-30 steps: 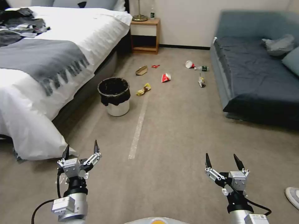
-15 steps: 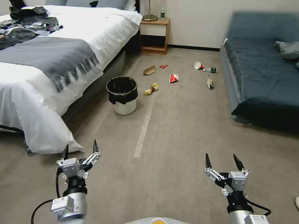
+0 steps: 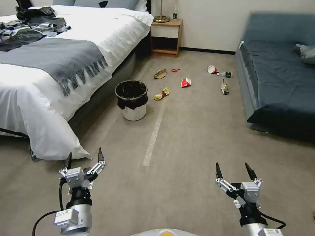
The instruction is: Pick up the trash can from the floor.
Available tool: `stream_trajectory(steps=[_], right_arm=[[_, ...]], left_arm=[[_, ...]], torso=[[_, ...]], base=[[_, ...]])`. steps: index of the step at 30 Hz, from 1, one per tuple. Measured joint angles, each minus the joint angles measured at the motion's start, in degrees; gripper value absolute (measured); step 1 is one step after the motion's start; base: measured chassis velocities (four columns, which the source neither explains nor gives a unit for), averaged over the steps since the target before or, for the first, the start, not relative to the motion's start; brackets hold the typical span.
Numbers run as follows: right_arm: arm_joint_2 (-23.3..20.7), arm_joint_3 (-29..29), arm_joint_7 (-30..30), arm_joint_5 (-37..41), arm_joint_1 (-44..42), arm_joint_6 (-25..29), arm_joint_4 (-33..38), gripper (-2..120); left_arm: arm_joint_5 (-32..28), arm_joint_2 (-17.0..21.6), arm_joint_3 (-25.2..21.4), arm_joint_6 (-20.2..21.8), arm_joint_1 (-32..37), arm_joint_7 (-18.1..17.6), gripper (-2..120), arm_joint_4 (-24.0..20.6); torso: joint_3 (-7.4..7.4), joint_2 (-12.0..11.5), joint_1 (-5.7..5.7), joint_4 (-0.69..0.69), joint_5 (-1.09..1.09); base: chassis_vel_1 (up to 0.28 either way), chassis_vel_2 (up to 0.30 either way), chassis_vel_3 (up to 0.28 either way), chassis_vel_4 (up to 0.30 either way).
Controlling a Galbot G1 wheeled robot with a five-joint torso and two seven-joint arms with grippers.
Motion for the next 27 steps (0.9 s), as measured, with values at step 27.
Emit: stream_trajectory(steps=[27], right_arm=[[-0.3,-0.2,-0.4,0.1,0.0,0.7,-0.8,100]], left_arm=[[0.2,0.0,-0.2,-0.1,0.3,0.1,100,-0.6]], torso=[[0.0,0.0,0.0,0.0,0.0]], base=[[-0.138,0.134,0.144,-0.14]])
